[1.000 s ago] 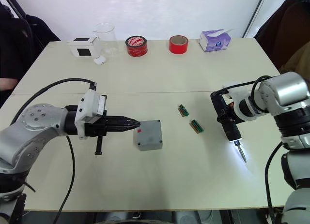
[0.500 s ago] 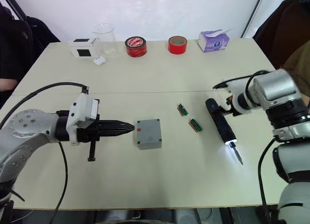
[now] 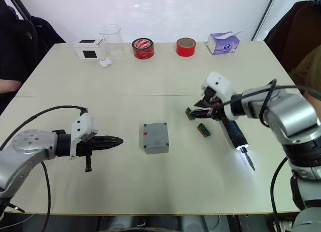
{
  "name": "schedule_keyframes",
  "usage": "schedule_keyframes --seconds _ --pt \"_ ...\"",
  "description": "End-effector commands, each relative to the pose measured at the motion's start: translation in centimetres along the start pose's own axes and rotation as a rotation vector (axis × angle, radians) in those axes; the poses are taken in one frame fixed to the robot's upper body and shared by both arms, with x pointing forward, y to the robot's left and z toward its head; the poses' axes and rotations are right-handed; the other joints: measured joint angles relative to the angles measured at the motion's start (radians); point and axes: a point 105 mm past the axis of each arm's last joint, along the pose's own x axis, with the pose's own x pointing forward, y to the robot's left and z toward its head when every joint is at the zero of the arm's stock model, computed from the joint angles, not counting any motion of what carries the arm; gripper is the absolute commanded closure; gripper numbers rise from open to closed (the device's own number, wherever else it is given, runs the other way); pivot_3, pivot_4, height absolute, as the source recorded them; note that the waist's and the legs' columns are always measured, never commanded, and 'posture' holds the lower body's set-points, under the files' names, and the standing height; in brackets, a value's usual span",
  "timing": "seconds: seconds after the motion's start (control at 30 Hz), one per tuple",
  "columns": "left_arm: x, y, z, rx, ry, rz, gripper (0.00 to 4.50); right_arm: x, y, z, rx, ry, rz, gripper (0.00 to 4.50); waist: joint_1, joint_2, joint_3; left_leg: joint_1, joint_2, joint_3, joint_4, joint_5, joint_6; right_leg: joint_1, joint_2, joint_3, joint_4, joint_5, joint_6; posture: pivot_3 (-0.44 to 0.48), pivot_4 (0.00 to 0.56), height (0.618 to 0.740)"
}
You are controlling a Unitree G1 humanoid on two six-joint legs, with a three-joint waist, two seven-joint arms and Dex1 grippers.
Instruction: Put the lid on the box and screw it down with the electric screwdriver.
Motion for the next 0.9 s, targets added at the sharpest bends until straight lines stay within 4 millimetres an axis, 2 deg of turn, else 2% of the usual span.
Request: schedule_keyframes --seconds 0.03,0.23,0.43,0.53,0.67,0.9 --pt "1.4 0.2 -0.1 0.041 -0.015 -0.004 4.50 1.4 2.0 -0.1 -0.082 -0.041 0.024 4.43 0.000 -0.001 0.000 0.000 0.000 0.000 0.000 0.000 0.000 0.001 0.000 0.000 0.000 0.000 0.000 0.000 0.150 0.740" --pt "3.5 0.7 -0.7 0.054 -0.031 -0.007 4.50 3.8 3.3 -1.4 -0.094 -0.036 0.038 4.43 -0.002 -0.001 0.000 0.001 0.000 0.000 0.000 0.000 0.000 0.001 0.001 0.000 0.001 0.000 0.000 0.000 0.150 0.740" --pt "5.2 1.8 -0.8 0.062 -0.043 0.012 4.50 5.5 4.6 -1.6 -0.082 -0.042 0.081 4.43 -0.001 -0.001 0.000 0.001 0.000 0.000 0.000 0.001 -0.001 0.001 0.001 0.000 0.002 0.000 0.000 0.000 0.150 0.740" --pt "6.0 2.1 -0.5 0.068 -0.057 0.013 4.50 5.8 5.2 -1.9 -0.061 -0.031 0.113 4.43 -0.001 -0.002 -0.001 0.001 0.000 0.000 0.001 0.001 -0.001 0.001 0.001 -0.001 0.002 0.000 0.000 0.000 0.150 0.740" --pt "7.7 2.2 0.2 0.074 -0.089 -0.005 4.50 6.0 7.2 -2.3 -0.053 -0.018 0.194 4.43 0.000 -0.002 -0.001 0.001 -0.001 -0.001 0.002 0.002 0.000 0.001 0.001 -0.001 0.002 0.000 0.000 0.000 0.150 0.740" --pt "8.9 2.6 0.6 0.080 -0.110 -0.004 4.50 5.5 8.2 -2.3 -0.045 -0.004 0.230 4.43 -0.001 -0.003 -0.001 0.001 0.000 -0.001 0.003 0.002 0.000 0.001 0.001 -0.001 0.003 0.000 0.000 0.000 0.150 0.740"
